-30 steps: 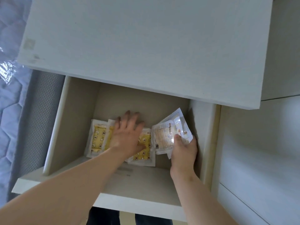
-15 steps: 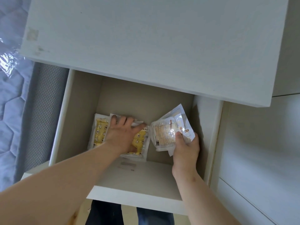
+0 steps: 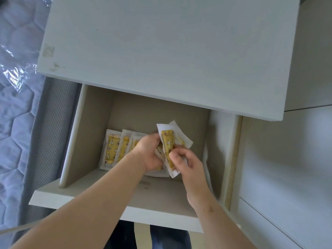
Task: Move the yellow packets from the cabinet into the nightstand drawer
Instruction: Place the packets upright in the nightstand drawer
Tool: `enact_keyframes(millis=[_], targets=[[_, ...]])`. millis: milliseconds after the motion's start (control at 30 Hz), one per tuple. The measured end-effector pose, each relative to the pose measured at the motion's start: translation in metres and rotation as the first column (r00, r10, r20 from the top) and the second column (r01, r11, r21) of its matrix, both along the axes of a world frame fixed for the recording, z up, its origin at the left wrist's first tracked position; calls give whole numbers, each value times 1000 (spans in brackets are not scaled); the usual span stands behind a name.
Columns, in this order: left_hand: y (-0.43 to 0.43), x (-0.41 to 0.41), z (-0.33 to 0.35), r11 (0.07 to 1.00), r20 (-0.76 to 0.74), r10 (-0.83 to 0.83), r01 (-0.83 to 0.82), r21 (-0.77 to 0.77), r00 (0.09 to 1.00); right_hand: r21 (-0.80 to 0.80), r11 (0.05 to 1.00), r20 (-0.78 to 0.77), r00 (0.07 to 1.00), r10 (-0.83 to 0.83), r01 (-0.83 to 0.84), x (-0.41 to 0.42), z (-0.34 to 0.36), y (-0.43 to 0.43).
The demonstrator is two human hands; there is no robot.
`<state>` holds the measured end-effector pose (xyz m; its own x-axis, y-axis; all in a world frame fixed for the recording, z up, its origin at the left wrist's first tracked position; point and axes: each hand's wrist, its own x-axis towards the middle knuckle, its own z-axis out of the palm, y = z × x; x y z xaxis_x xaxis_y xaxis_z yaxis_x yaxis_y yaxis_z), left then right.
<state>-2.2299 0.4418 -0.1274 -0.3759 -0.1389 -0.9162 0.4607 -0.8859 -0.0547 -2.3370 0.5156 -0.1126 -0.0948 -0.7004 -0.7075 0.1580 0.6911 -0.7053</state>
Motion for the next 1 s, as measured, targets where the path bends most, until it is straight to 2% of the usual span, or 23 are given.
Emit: enact_keyframes(millis=[33,167,200,300,333,400,433,500,600,667,700,733,800,833,900,1000], targets=[[2,1,-1,1000,19,-3,4,-11,1000,12,1000,-5,1000,5,-5,-1,-3,0],[13,2,-10,994,84,-26,35,-104,996,104,992,-251,963,96,-72,0,-18,-1],[15,2,-11,991,113,-36,50,-123,993,132,990,-245,966,87,-56,0,-22,-1],[21,0,-12,987,201,-81,107,-121,976,189,982,-65,998,-10,22,-2,-28,-2],[22,-1,-12,984,239,-99,131,-122,966,197,980,-58,998,-17,28,-4,-31,-2],[24,-2,-18,954,402,-188,264,-142,896,213,976,-179,984,-12,50,-7,-38,-3],[24,-2,-24,907,523,-267,395,-149,809,225,971,-248,968,-25,82,-9,-42,-3],[25,0,-34,759,705,-384,638,-127,596,289,949,-314,949,-33,128,-12,-51,-2],[25,1,-42,607,766,-496,794,-32,410,419,907,-291,952,97,36,-13,-62,1],[27,3,-44,472,796,-550,880,48,251,454,891,-292,944,152,-3,-12,-64,1],[28,3,-44,369,815,-559,926,83,150,459,888,-307,936,170,-11,-12,-65,1],[29,5,-42,209,838,-545,969,133,2,467,884,-325,925,195,-23,-13,-66,1],[31,9,-39,-141,877,-361,948,286,-318,490,869,-383,880,280,-64,-13,-66,0],[32,13,-40,-256,874,-254,900,352,-414,500,861,-430,835,342,-95,-13,-66,0],[27,20,-42,-363,866,-155,842,398,-476,526,827,-520,693,499,-201,-10,-63,-1],[18,32,-50,-468,872,-163,814,344,-462,563,713,-592,398,701,-419,-6,-57,-5]])
